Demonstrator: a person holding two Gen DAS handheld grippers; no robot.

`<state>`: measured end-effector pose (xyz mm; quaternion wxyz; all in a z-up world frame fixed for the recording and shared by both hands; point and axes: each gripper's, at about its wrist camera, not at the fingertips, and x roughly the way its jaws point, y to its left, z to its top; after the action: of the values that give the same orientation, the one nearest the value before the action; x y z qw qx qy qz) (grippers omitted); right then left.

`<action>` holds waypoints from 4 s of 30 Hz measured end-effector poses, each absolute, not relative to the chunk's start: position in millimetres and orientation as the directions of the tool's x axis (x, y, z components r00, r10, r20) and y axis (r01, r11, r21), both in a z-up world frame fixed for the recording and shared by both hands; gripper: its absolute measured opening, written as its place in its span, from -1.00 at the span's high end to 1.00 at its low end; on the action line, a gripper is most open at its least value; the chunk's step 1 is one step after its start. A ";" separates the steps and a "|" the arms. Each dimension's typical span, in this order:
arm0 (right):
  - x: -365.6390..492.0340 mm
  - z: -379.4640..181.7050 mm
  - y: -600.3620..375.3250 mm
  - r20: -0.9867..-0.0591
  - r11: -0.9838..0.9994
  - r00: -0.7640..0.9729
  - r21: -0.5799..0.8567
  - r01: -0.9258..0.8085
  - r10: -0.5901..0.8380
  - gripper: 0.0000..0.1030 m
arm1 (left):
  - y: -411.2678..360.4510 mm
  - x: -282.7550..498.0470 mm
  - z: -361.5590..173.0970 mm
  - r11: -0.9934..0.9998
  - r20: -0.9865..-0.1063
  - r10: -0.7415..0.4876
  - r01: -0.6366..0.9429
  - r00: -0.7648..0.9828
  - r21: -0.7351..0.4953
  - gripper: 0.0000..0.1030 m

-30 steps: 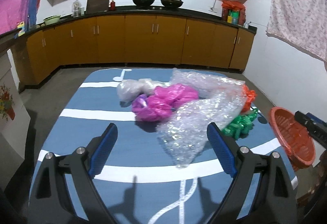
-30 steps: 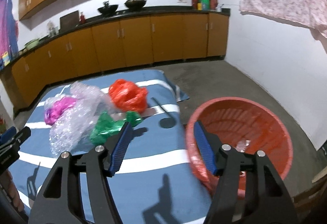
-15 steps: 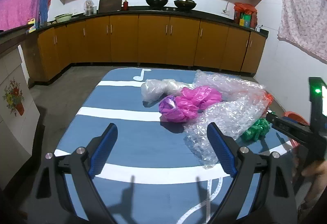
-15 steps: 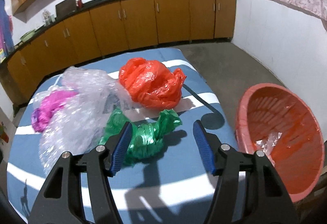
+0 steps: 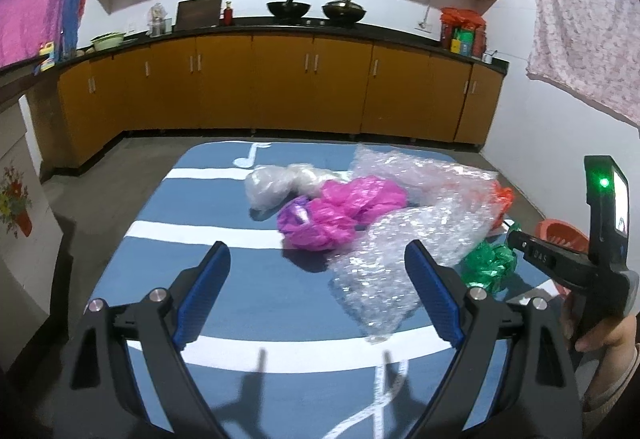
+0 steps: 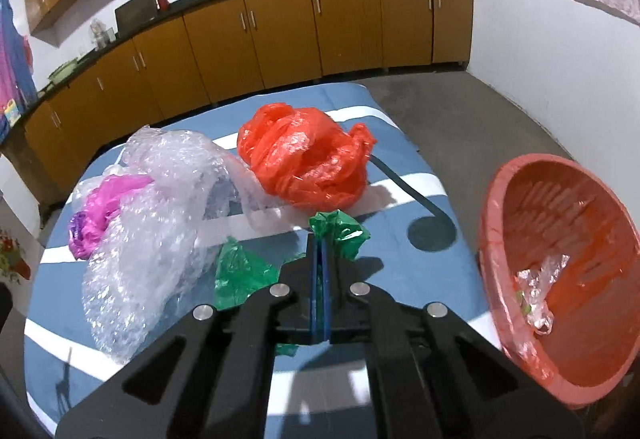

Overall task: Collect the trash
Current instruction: 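Grasp the green bag with the right tool while the left tool grasps bubble wrap, then carry both bags over the basket and open both tools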

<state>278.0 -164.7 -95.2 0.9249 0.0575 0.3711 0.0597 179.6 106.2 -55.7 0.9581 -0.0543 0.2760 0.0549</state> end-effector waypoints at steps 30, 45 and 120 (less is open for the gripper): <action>207.3 -68.3 -261.0 -0.640 0.975 0.763 0.213 0.057 0.095 0.96 | -9.6 267.4 -84.0 0.995 -0.638 -0.071 0.098 0.767 0.007 0.85; 180.9 -37.9 -247.3 -0.576 0.976 0.808 0.216 0.003 0.125 0.96 | 40.2 190.1 -31.5 0.992 -0.555 -0.129 0.107 0.822 -0.071 0.87; 210.1 -55.4 -422.0 -0.565 0.897 0.783 0.157 0.413 -0.262 0.96 | -235.7 277.7 -52.3 0.801 -0.536 -0.572 0.564 0.621 -0.200 0.84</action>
<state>210.1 -422.0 -55.4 0.9341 0.1374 0.2758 -0.1806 277.7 -235.7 -52.3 0.9003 -0.0062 0.3000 -0.3154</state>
